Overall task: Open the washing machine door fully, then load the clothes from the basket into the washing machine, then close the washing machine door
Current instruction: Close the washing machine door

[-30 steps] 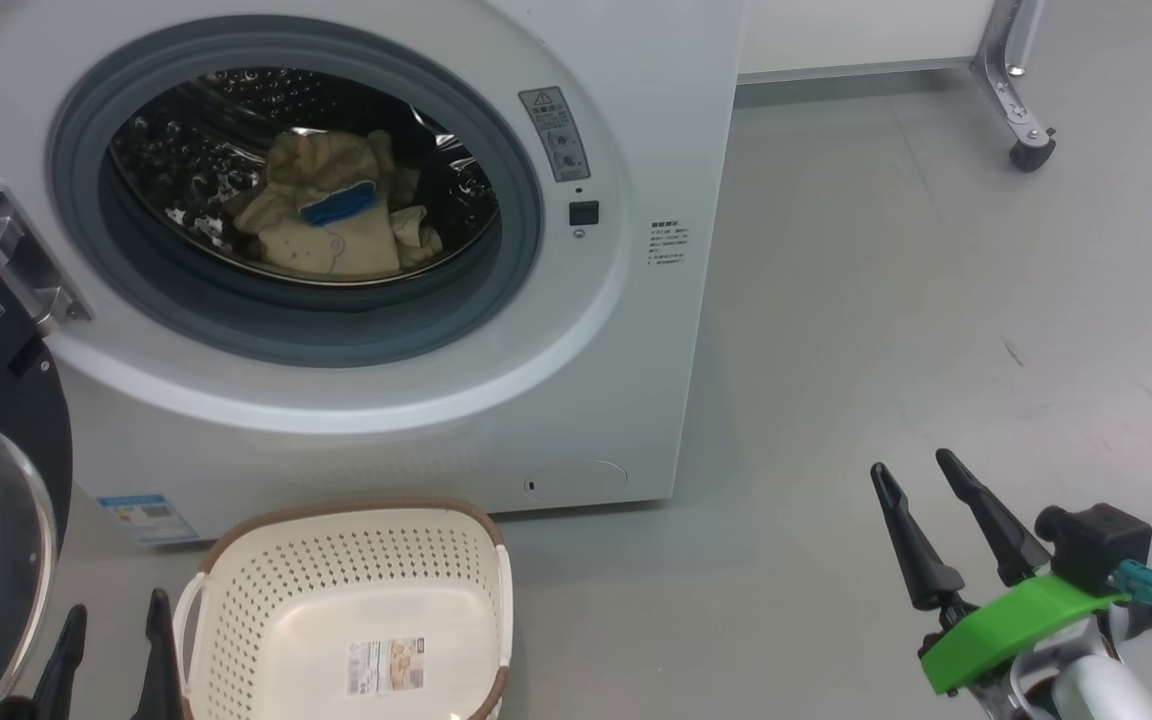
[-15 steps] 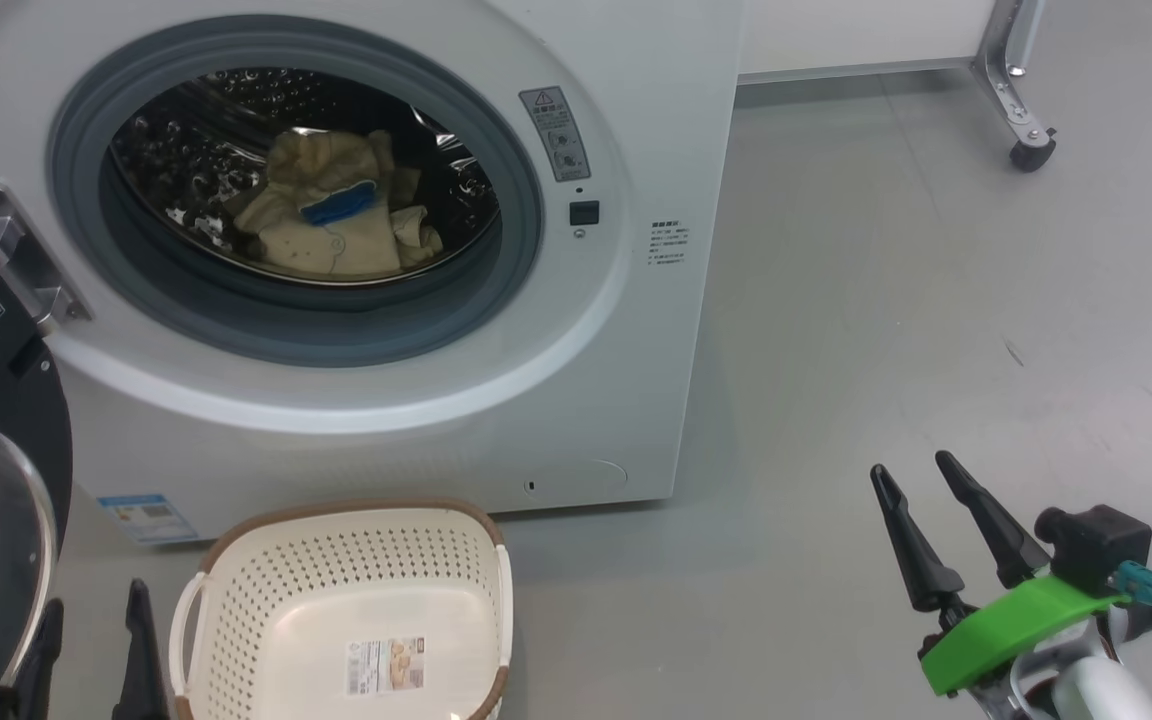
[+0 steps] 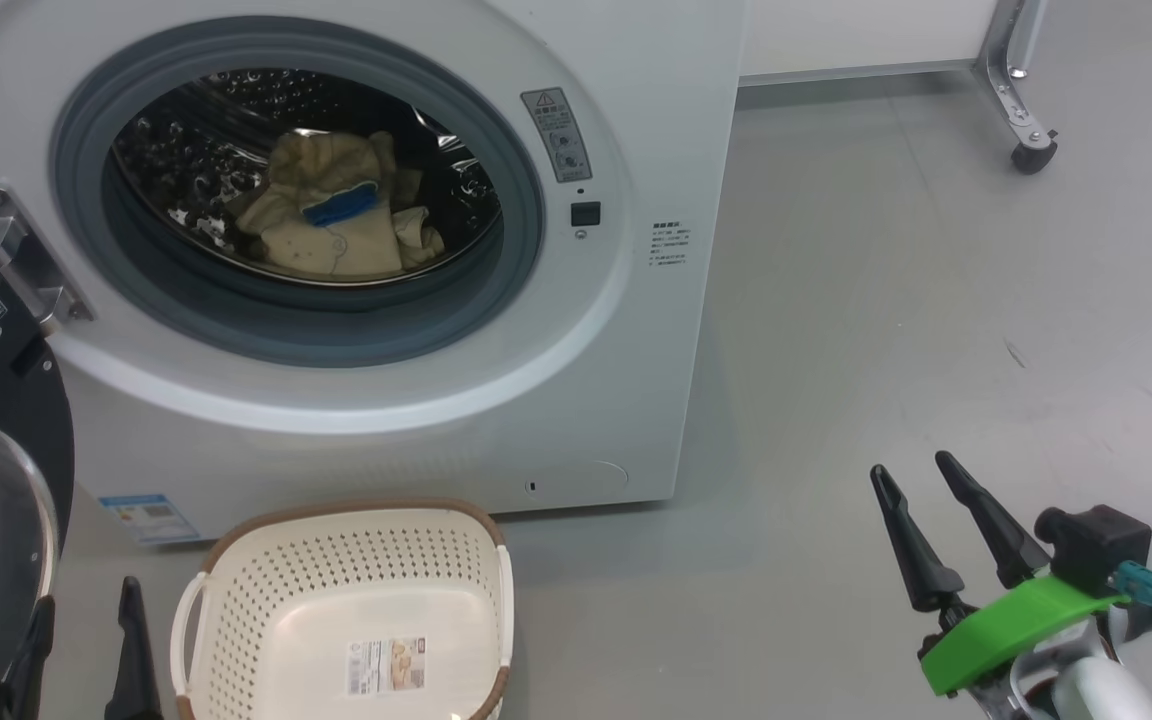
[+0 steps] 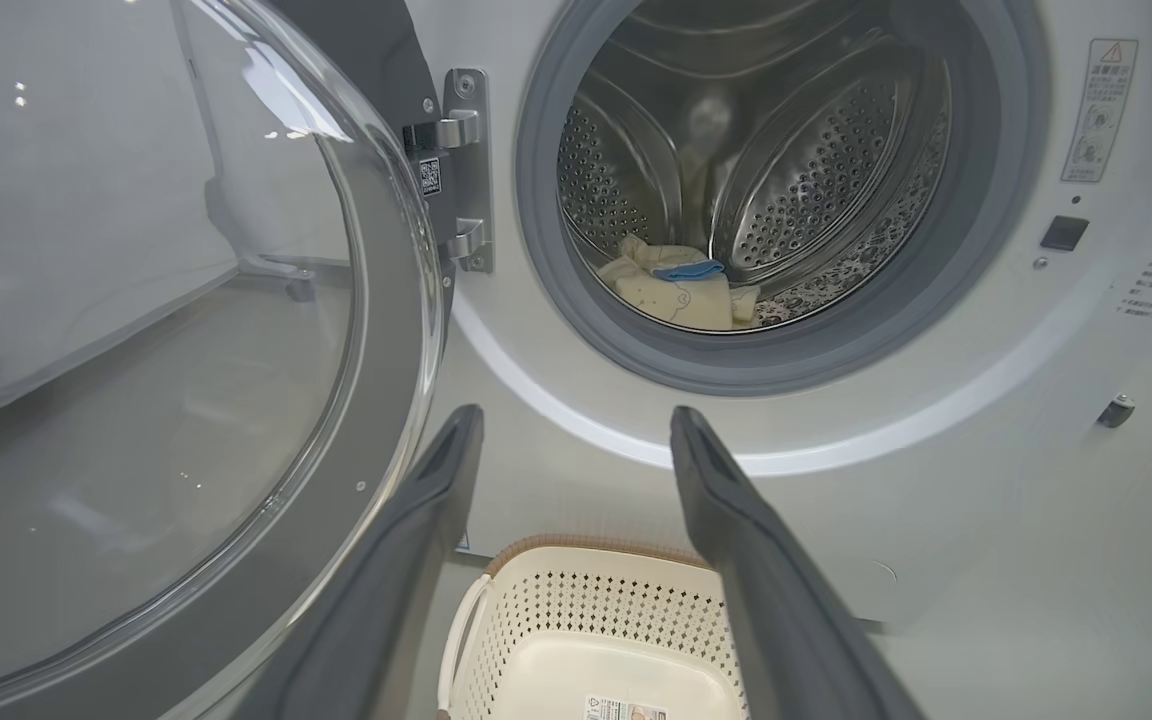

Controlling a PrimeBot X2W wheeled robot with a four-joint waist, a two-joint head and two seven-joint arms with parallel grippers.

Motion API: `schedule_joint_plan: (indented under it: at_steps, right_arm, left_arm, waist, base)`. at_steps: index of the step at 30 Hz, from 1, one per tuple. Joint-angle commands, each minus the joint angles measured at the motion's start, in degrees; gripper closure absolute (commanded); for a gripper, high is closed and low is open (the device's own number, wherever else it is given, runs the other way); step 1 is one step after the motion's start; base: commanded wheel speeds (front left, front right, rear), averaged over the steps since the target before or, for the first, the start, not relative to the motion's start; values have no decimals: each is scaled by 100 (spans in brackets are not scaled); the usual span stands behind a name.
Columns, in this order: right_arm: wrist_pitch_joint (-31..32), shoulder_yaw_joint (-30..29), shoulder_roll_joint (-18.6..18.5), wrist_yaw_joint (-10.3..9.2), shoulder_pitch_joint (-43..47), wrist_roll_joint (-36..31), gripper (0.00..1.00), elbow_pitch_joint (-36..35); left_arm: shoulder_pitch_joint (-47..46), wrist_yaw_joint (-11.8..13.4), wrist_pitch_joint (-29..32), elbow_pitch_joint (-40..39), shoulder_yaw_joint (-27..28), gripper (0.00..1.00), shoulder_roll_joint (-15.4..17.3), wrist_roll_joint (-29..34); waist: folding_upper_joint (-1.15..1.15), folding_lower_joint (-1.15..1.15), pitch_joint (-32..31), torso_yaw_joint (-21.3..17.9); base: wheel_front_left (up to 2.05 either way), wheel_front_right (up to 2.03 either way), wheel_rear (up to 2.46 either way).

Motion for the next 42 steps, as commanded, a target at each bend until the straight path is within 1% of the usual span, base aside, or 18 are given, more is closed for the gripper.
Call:
schedule_joint_plan:
  at_steps: [1,14,27,34,42]
  right_arm:
    - [-37,89,-81,57,-74,-8,0,-151]
    - [-37,84,-81,57,-57,4,0,-155]
    - [-37,66,-93,57,-49,-14,0,-167]
    - [-37,31,-102,57,-29,-21,0,-179]
    - [-37,18,-108,57,-10,-33,0,-188]
  left_arm:
    - [-233,19,12,-181,237,0,174,21]
    - [-274,57,-24,-162,246,0,212,-27]
    - [-292,48,-79,-139,300,0,194,-205]
    - [-294,59,-72,-113,273,0,231,-205]
    - [-289,61,-85,-103,236,0,266,-204]
  waist:
    - [0,0,7,0]
    - [0,0,28,-7]
    - [0,0,41,-13]
    - [0,0,40,-21]
    - [0,0,36,-29]
  base:
    - [0,0,0]
    - [0,0,0]
    - [-10,10,0]
    - [-109,109,0]
    - [-198,198,0]
